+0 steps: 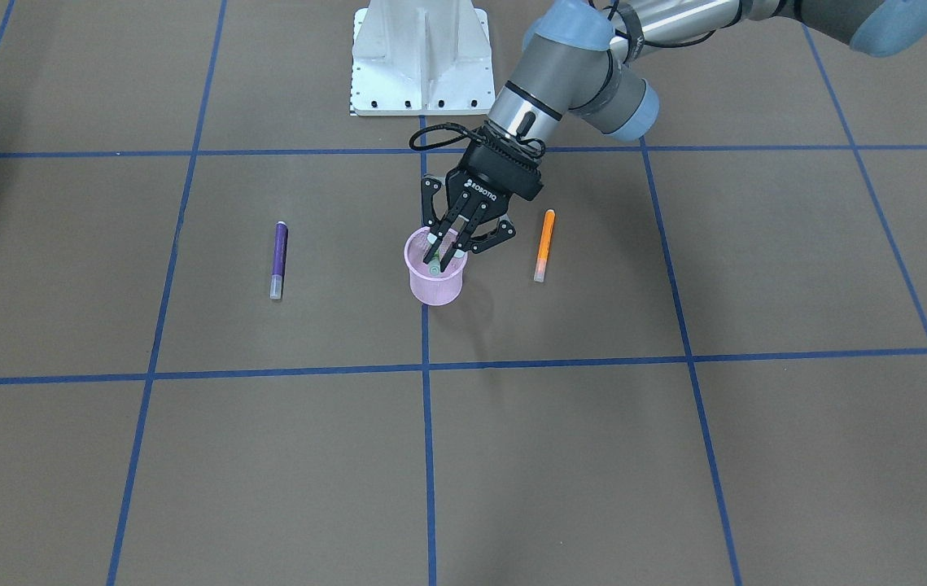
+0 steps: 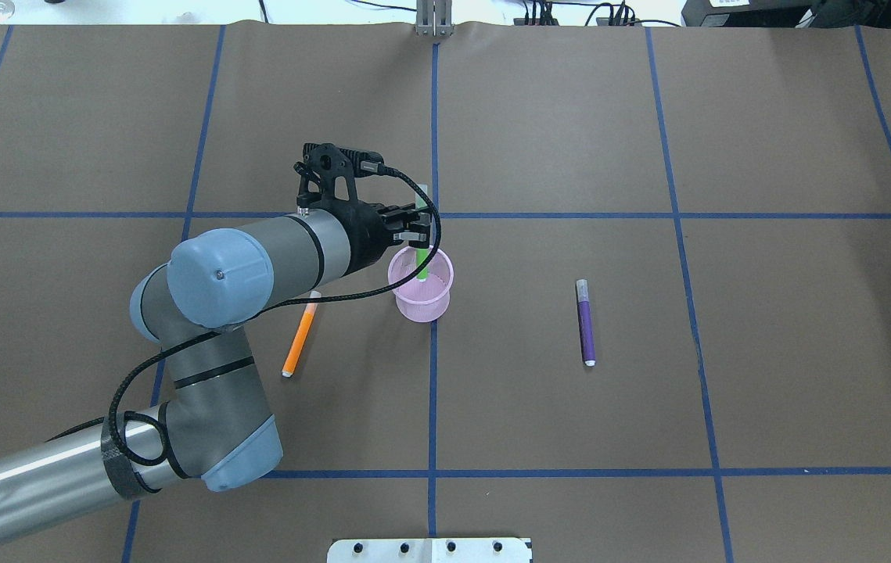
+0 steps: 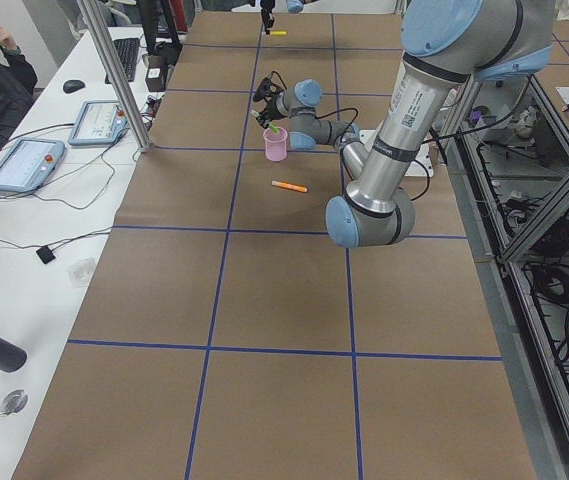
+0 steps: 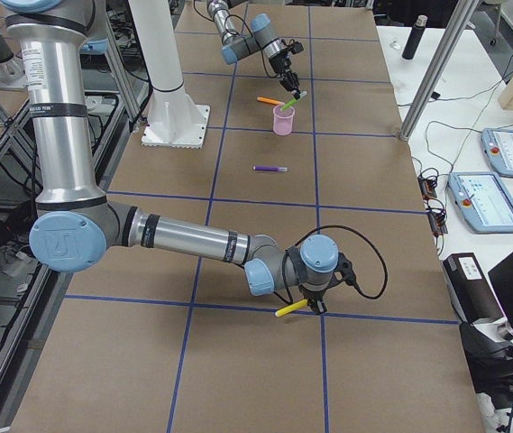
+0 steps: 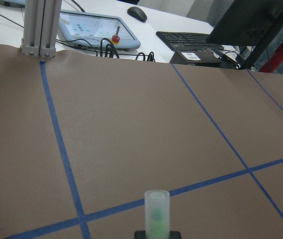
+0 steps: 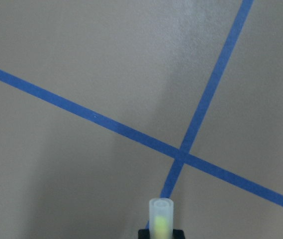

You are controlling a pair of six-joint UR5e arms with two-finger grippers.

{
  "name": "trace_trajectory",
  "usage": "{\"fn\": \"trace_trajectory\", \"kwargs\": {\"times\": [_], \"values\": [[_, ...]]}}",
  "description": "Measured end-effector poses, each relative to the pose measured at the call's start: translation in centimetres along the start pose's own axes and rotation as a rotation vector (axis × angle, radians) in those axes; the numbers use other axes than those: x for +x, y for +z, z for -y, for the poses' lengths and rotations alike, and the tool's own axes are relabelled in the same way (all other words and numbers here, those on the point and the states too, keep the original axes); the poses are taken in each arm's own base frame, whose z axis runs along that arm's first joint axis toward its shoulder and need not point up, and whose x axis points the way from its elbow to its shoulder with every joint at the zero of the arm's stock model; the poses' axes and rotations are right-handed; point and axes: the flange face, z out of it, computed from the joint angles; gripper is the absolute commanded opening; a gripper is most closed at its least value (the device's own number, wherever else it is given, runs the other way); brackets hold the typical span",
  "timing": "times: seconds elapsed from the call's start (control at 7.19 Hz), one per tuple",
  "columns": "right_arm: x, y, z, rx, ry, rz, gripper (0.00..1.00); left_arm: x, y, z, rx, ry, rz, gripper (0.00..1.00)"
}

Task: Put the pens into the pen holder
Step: 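Lower the green marker into the pink cup and open the left gripper, then grasp the orange marker with the left gripper while the right gripper lifts the yellow marker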

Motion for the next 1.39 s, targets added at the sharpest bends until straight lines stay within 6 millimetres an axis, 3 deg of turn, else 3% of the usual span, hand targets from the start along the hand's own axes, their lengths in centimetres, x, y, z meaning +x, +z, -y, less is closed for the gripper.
{"fn": "trace_trajectory", "kwargs": {"times": [0.14, 0.28, 0.42, 0.83, 1.11, 1.39], "values": [[-0.4, -0.9, 0.5, 0.019, -0.008, 0.007, 0.0, -0.3, 0.5, -0.4, -0.006, 0.004, 0.012, 0.0], [-0.8, -1.7, 1.0, 0.037, -0.019, 0.012, 0.0, -0.4, 0.9, -0.9, -0.013, 0.006, 0.017, 0.68], [-1.2, -2.5, 1.4, 0.054, -0.027, 0.013, 0.0, -0.2, 1.0, -1.3, -0.02, 0.007, 0.014, 0.99], [-2.6, -6.2, 3.1, 0.131, -0.058, -0.005, 0.0, 0.4, 0.7, -1.5, -0.021, -0.002, -0.002, 0.99], [-5.5, -9.9, 5.6, 0.234, -0.038, -0.01, 0.0, 1.4, -0.8, -0.4, -0.013, -0.013, -0.033, 0.99], [-9.0, -13.3, 8.9, 0.382, 0.01, 0.02, 0.0, -0.3, -1.5, 2.0, -0.078, -0.015, -0.01, 0.99]]}}
